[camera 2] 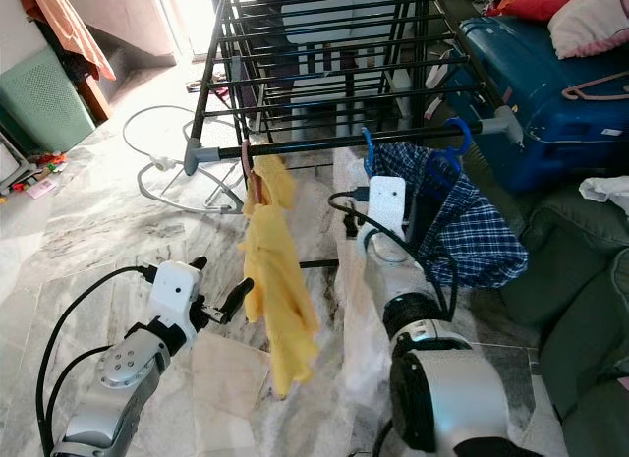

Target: Hang hanger

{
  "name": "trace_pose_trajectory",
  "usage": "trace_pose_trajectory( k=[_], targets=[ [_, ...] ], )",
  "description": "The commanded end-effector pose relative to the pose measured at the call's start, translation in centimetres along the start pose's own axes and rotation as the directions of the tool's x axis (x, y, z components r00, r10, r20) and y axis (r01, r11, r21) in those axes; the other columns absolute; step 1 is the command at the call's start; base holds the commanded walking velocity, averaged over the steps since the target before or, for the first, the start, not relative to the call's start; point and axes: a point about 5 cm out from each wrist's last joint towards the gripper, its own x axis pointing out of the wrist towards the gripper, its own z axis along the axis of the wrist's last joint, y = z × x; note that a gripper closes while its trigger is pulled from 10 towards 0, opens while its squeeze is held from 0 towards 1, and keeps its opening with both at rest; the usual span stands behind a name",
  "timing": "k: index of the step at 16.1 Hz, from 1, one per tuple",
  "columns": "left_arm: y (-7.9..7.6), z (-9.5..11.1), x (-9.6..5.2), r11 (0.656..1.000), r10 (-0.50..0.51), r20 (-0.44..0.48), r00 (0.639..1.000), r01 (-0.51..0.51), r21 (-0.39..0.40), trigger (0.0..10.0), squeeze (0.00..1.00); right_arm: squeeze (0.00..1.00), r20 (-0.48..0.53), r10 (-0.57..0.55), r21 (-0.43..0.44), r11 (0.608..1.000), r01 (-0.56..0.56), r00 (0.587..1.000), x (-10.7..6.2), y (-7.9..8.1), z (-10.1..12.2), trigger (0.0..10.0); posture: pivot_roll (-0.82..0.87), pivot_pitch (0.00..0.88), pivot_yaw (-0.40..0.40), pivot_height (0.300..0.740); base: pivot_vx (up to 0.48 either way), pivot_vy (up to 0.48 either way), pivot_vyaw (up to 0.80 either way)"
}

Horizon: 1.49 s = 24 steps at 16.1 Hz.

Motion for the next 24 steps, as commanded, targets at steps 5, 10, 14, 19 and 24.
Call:
trace_pose_trajectory(
  k=[5,10,14,19,24],
  targets=[
    [-0.1,-0.3,0.1,1.0,0.008,-0.025,1.0,-0.008,0.005,10.0,0.0,0.0,0.096,0.014,-0.149,0.989,0.0,0.995,0.1,-0.5,1.2,10.0,-0.12,0.043,0.067,0.74,0.0,0.0,0.0],
    [-0.2,-0.7,0.1,1.0,0.005,-0.041,0.999,-0.005,0.002,10.0,0.0,0.0,0.002,0.019,-0.15,0.989,-0.018,1.0,0.0,-3.2,-0.4,0.0,-0.12,0.045,0.061,0.74,0.0,0.0,0.0],
    [-0.3,-1.0,0.0,1.0,0.003,-0.055,0.998,-0.003,0.005,10.0,0.0,0.0,-0.048,0.026,-0.189,0.981,-0.034,0.999,-0.1,-4.6,-0.9,0.4,-0.11,0.042,0.058,0.74,0.0,0.0,0.0],
    [-0.3,-1.3,-0.1,1.0,0.009,-0.067,0.998,-0.008,0.009,10.0,0.0,0.0,-0.087,0.036,-0.146,0.988,-0.049,0.996,-0.2,-5.9,-1.4,0.5,-0.11,0.037,0.053,0.74,0.0,0.0,0.0],
    [-0.3,-1.4,-0.1,1.0,0.007,-0.073,0.997,-0.007,0.01,10.0,0.0,0.0,-0.087,0.069,-0.022,0.997,-0.072,0.994,-0.3,-5.4,-2.0,0.0,-0.11,0.037,0.054,0.74,0.0,0.0,0.0]
  ],
)
